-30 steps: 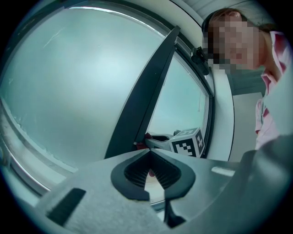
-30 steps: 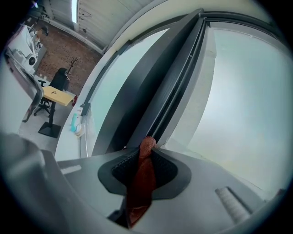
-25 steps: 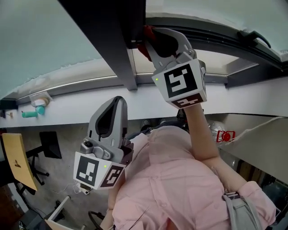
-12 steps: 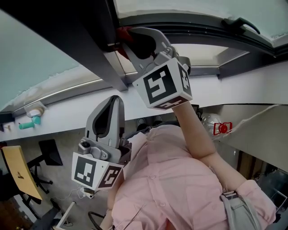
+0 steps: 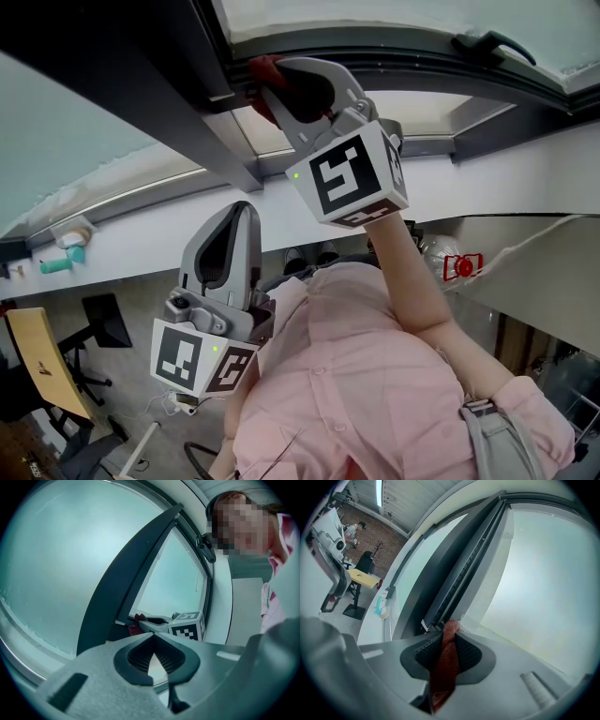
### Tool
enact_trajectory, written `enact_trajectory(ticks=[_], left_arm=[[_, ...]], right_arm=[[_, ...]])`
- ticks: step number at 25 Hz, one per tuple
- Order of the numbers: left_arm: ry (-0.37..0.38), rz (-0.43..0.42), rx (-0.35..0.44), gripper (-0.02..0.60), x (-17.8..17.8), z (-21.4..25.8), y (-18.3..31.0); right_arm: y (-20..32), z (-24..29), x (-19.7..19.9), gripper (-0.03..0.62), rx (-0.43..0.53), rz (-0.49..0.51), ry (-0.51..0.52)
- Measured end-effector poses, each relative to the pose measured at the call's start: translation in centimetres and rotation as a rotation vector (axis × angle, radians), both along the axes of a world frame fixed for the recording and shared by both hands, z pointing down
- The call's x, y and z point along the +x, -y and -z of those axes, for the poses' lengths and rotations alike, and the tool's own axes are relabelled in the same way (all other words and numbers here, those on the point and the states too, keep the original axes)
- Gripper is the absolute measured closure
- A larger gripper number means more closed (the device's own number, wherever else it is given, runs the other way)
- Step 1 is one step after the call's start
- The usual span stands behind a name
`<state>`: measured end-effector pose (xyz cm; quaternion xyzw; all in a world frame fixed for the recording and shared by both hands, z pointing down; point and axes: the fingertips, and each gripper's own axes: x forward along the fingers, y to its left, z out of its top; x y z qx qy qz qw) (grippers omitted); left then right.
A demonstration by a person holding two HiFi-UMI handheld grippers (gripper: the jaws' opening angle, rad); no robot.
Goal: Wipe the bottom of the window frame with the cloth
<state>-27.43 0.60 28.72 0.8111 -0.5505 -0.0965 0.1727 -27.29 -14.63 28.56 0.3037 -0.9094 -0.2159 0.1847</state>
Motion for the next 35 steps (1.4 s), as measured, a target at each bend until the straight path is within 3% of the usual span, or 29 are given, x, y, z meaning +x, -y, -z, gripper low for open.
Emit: enact_trajectory(ticks=[23,30,35], left_arm=[[0.002,-0.025,0.006,0.584,1.9,0.1,0.0],[0.007,-0.037,-0.018,0.585,2.2,-0.6,0.1],[0.022,-0.08,-0.031,0.584,3.5,-0.5,0.8]], right_arm=[[1.6,0.0,4.6,0.519,-0.045,-0.082,0.053],[1.6,0.0,3.8,0.523,0.037,-0.224,-0.009],[1.4,-0.2,4.1,0.528,0.093,-0.251,-0.011]])
